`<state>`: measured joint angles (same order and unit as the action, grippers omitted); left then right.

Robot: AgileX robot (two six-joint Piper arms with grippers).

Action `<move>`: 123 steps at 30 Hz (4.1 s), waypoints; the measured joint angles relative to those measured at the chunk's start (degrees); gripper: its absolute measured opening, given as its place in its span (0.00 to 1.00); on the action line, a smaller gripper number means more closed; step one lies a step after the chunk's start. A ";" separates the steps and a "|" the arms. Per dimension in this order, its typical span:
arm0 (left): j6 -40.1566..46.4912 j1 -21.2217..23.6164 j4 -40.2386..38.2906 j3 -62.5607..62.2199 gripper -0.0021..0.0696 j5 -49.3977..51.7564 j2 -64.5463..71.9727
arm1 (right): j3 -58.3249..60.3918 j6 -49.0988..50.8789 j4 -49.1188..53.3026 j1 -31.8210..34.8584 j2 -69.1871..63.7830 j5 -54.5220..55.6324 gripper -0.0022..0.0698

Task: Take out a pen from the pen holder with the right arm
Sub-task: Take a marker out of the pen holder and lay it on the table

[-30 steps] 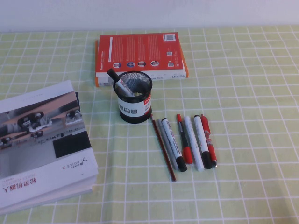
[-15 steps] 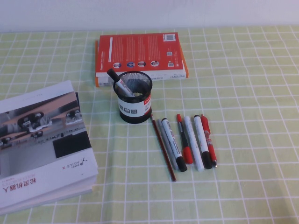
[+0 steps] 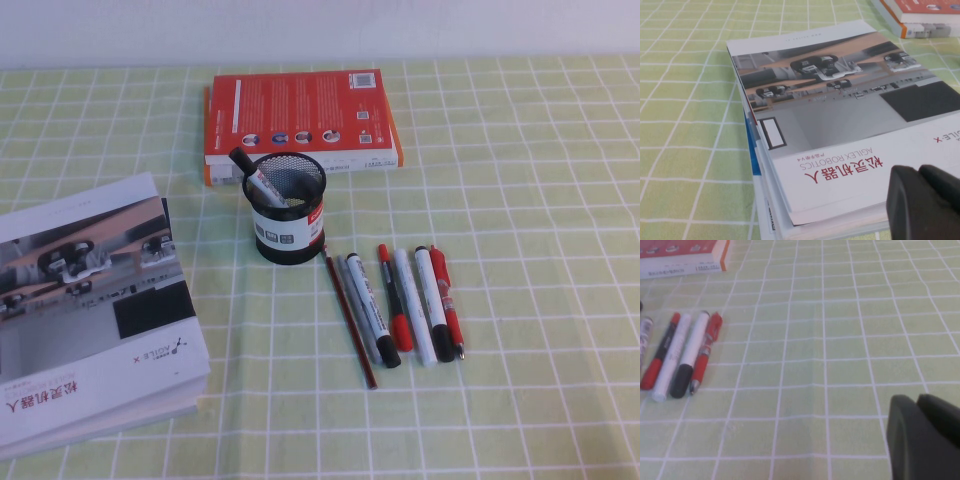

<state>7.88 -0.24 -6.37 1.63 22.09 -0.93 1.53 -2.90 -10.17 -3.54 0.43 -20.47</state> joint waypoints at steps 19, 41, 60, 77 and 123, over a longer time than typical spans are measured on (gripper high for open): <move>0.00 0.00 0.00 0.00 0.02 0.00 0.00 | 0.00 0.00 -28.20 0.00 0.00 14.56 0.01; 0.00 0.00 0.00 0.00 0.02 0.00 0.00 | -24.81 -13.26 -26.77 0.00 -34.26 -5.73 0.01; 0.00 0.00 0.00 0.00 0.02 0.00 0.00 | -50.91 -31.28 -31.84 -24.83 -75.73 3.20 0.01; 0.00 0.00 0.00 0.00 0.02 0.00 0.00 | -83.81 -31.28 -10.89 -38.73 -105.19 4.16 0.44; 0.00 0.00 0.00 0.00 0.02 0.00 0.00 | -101.60 -31.28 -5.70 -39.34 -127.05 22.05 0.60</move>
<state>7.88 -0.24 -6.37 1.63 22.09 -0.93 -100.07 -34.19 -15.87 -42.88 -126.62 1.58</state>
